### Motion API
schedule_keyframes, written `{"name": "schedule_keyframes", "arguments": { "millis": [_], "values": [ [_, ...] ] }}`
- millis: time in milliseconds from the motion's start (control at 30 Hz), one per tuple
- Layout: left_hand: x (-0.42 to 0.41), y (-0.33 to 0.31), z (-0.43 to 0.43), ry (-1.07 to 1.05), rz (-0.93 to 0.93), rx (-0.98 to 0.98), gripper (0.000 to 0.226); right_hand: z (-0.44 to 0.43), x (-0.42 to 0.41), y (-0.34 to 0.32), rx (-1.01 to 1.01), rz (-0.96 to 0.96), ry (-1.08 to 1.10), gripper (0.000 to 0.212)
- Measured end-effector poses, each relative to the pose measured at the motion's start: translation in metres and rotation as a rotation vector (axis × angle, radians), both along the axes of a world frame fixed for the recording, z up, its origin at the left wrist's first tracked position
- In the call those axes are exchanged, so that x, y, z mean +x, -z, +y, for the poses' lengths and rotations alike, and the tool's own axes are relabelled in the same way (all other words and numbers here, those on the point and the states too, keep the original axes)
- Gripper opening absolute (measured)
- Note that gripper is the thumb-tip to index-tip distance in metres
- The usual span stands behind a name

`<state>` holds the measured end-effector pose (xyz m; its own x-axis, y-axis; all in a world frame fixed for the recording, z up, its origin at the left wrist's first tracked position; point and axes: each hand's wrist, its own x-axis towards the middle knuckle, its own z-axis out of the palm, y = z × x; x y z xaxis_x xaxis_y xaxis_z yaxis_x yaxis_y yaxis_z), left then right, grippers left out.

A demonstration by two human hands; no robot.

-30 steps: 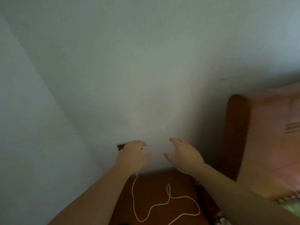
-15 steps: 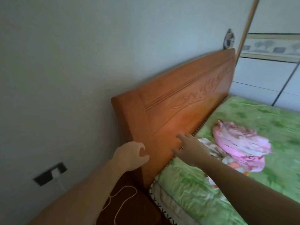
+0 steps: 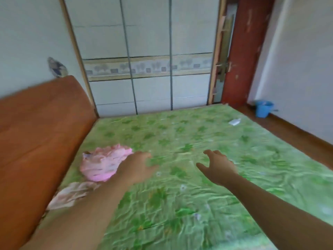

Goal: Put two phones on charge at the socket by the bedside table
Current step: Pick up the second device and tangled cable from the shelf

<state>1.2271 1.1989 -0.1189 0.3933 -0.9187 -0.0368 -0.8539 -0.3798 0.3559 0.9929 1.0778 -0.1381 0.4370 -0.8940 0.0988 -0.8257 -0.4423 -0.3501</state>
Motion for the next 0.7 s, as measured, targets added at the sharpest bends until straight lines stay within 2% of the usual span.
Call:
{"name": "schedule_keyframes", "arguments": {
  "millis": [200, 333, 700],
  "values": [
    [-0.187, -0.003, -0.163, 0.334, 0.023, -0.054, 0.056, -0.068, -0.214, 0.000, 0.025, 0.016, 0.374, 0.065],
    [-0.299, -0.002, -0.239, 0.584, 0.037, -0.058, 0.055, -0.087, -0.320, 0.004, 0.046, 0.037, 0.598, 0.065],
    [-0.482, -0.002, -0.388, 0.989, 0.035, -0.032, 0.057, -0.143, -0.462, -0.014, 0.027, 0.069, 0.996, 0.063]
  ]
}}
